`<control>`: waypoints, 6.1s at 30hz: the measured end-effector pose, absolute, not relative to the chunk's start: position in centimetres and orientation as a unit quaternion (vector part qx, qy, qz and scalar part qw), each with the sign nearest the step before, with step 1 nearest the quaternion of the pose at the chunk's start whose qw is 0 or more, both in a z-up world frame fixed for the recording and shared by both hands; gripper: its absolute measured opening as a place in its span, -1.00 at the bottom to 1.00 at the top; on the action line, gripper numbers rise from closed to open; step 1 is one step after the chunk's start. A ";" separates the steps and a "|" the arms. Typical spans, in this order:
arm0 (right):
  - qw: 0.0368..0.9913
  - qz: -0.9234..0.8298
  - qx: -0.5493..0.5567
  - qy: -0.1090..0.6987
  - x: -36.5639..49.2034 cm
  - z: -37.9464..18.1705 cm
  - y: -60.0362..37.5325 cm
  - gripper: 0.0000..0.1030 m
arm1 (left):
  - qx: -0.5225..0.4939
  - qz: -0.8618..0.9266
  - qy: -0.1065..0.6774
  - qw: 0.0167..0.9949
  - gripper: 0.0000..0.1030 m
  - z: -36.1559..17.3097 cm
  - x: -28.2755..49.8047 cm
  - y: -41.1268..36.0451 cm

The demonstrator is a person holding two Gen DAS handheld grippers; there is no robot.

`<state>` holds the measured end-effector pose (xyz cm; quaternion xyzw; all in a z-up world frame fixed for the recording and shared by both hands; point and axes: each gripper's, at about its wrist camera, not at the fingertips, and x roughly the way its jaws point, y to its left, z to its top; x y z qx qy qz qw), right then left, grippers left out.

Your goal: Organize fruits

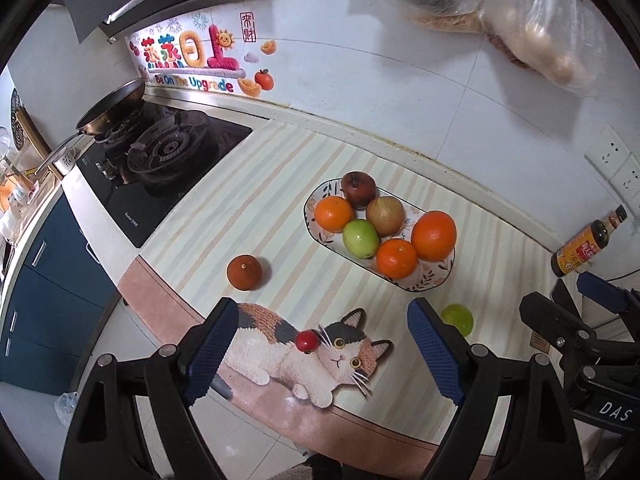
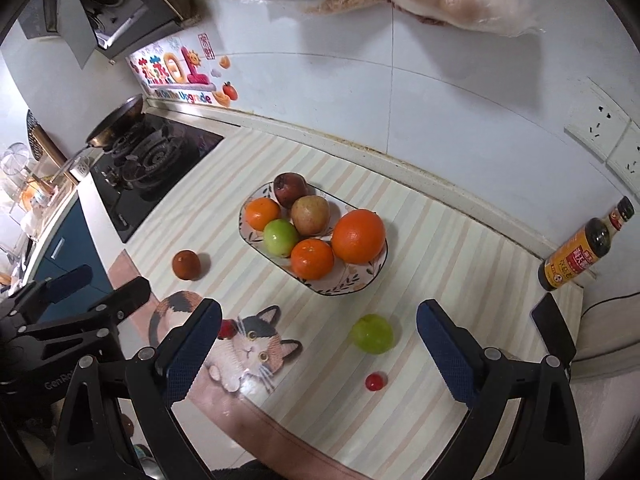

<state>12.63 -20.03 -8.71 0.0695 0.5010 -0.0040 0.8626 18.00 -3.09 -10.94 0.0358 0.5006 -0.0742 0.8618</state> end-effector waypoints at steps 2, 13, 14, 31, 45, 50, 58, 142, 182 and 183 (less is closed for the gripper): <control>0.863 -0.003 0.073 0.501 12.1 -8.5 -19.9 0.94 | 0.038 -0.074 0.498 0.863 0.67 -10.8 17.6 -3.0; 0.855 0.012 0.094 0.510 11.8 -9.4 -19.8 0.94 | 0.029 -0.072 0.507 0.859 0.67 -11.3 17.4 -2.6; 0.853 0.013 0.103 0.511 12.0 -9.7 -20.0 0.94 | 0.025 -0.071 0.509 0.858 0.67 -11.5 17.6 -2.5; 0.743 -0.064 0.240 0.621 18.9 -27.0 -29.0 0.94 | -0.050 0.030 0.618 0.784 1.00 -23.3 27.0 4.5; 0.698 -0.046 0.162 0.696 20.9 -35.7 -24.1 0.27 | -0.065 0.076 0.668 0.737 0.99 -30.8 33.0 7.6; 0.698 -0.020 0.145 0.701 21.3 -36.1 -21.4 0.27 | -0.079 0.074 0.684 0.721 0.72 -33.9 35.3 8.4; 0.697 -0.005 0.141 0.703 21.7 -36.0 -19.6 0.27 | -0.079 0.040 0.686 0.723 -0.03 -34.1 34.2 7.4; 0.764 -0.029 0.268 0.586 25.0 -32.4 -25.4 0.29 | -0.028 -0.095 0.727 0.680 0.01 -32.0 49.3 -6.5; 0.833 -0.070 0.112 0.537 19.7 -17.6 -22.9 0.94 | 0.048 -0.087 0.563 0.821 0.85 -16.6 28.2 -3.1; 0.837 -0.068 0.110 0.532 18.9 -16.8 -22.7 0.94 | 0.049 -0.085 0.554 0.827 0.85 -15.9 27.3 -3.1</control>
